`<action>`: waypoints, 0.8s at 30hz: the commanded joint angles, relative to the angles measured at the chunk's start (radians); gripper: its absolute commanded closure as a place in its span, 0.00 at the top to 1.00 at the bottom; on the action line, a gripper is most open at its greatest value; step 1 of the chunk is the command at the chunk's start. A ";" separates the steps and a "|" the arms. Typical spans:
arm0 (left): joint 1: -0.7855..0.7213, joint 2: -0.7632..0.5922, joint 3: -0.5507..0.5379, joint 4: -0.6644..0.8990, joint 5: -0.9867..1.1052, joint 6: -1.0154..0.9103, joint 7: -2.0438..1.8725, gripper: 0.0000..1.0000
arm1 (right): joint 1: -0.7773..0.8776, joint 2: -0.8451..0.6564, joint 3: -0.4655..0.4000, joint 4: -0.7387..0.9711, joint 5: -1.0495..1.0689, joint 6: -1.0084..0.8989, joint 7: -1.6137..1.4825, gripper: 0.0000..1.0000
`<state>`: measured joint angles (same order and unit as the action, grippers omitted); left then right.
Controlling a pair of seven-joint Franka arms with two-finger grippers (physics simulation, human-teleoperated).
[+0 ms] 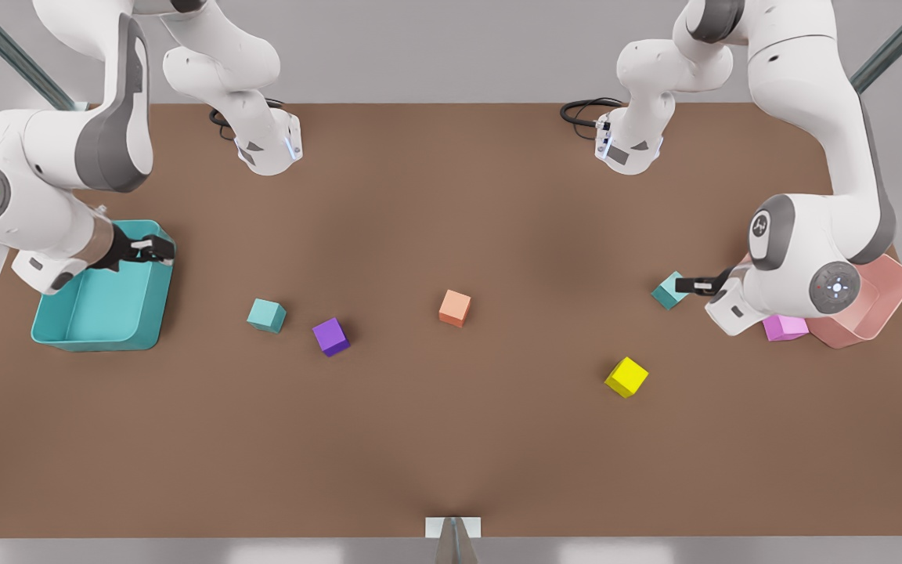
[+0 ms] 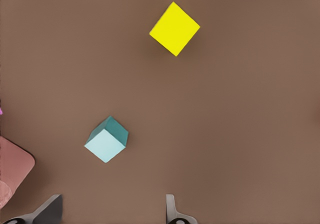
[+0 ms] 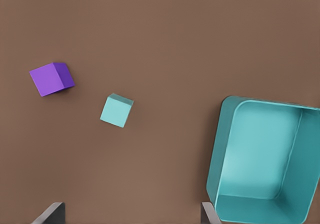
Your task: Stack the two blue cubes on top of each other
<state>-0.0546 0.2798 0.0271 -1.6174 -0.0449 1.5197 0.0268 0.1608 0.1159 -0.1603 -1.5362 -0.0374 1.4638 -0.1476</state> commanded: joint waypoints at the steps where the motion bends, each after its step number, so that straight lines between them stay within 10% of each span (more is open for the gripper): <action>1: -0.001 -0.001 -0.001 0.001 0.011 0.033 0.004 1.00 | 0.003 -0.001 -0.001 -0.001 -0.004 0.046 0.008 1.00; 6: 0.001 -0.001 0.000 0.001 0.011 0.028 0.004 1.00 | 0.095 0.240 0.001 -0.004 0.011 0.197 0.117 1.00; 14: 0.002 0.001 0.000 0.001 0.011 0.008 0.004 1.00 | 0.117 0.148 0.001 -0.433 0.047 0.708 0.431 1.00; 24: 0.002 0.001 0.000 0.001 0.011 0.007 0.004 1.00 | 0.114 0.234 0.001 -0.487 0.073 0.797 0.525 1.00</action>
<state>-0.0522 0.2816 0.0276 -1.6172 -0.0339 1.5280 0.0298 0.2749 0.3523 -0.1590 -2.0118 0.0249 2.1869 0.1506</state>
